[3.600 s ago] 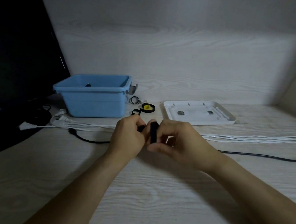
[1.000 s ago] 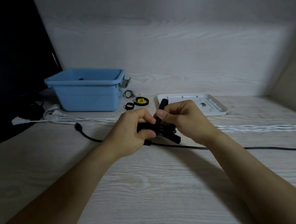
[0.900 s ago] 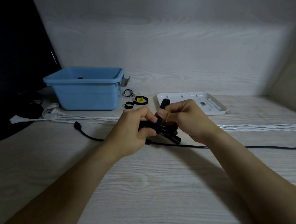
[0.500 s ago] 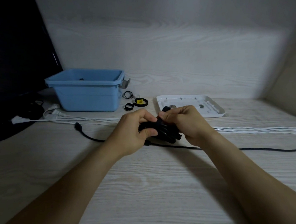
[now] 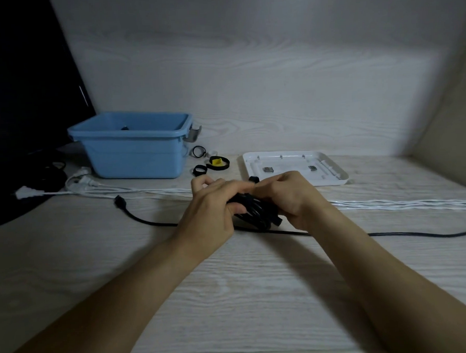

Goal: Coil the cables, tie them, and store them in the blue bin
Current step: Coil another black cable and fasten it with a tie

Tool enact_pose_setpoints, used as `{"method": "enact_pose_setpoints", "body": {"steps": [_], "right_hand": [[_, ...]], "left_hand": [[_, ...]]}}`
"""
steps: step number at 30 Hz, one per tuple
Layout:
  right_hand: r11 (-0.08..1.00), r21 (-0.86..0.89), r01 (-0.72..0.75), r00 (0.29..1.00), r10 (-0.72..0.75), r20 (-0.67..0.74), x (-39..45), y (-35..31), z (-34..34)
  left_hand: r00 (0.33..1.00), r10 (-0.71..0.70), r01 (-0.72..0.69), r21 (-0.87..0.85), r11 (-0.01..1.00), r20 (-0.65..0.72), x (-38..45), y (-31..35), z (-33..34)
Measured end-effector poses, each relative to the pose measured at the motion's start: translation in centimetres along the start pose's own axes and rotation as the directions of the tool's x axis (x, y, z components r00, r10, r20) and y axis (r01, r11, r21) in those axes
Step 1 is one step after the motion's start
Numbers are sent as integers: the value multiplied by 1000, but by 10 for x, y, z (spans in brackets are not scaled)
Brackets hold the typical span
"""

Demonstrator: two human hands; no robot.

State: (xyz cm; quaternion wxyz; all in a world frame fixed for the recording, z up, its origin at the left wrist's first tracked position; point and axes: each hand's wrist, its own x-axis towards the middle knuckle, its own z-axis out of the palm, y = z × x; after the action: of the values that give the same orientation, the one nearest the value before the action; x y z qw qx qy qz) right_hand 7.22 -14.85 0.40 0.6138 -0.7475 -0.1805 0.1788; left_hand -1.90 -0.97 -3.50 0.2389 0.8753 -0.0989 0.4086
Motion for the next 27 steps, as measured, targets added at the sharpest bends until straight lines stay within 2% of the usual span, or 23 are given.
{"method": "enact_pose_setpoints", "body": {"steps": [2, 5, 8, 9, 11, 13, 15, 18, 21, 24, 27], "right_hand": [[1000, 26, -10, 1000, 9, 7, 0, 1, -2], [991, 132, 0, 998, -8, 58, -2, 4, -4], [970, 216, 110, 989, -129, 74, 0, 4, -4], [963, 210, 169, 979, -188, 75, 0, 4, -3], [938, 65, 341, 940, -342, 3, -1, 2, -2], [860, -86, 502, 856, -509, -89, -5, -1, -1], [789, -84, 608, 784, -614, -87, -11, -4, 4], [735, -88, 672, 740, -670, 55, -19, -2, 15], [739, -266, 619, 785, -580, 216, -18, 6, 24], [729, -420, 541, 838, -508, 198, -14, 12, 27], [697, -478, 535, 837, -516, 183, -13, 13, 29]], "left_hand": [[998, 57, -57, 19, 998, 5, 1, -1, 0], [998, 65, -66, 43, 997, 12, 3, -3, 0], [999, 45, -45, 84, 995, 12, 5, -4, -6], [1000, 18, -18, 103, 995, -3, 6, -6, -9], [996, -83, 87, 147, 985, -30, 8, -16, -15], [968, -248, 253, 184, 950, -50, 9, -27, -21], [921, -384, 388, 193, 901, -59, 9, -33, -26], [832, -540, 548, 37, 836, -125, 13, -30, -28], [740, -665, 634, -225, 739, -101, 16, -27, -26], [710, -699, 637, -341, 691, -92, 17, -21, -23], [660, -739, 633, -432, 643, -133, 18, -16, -20]]}}
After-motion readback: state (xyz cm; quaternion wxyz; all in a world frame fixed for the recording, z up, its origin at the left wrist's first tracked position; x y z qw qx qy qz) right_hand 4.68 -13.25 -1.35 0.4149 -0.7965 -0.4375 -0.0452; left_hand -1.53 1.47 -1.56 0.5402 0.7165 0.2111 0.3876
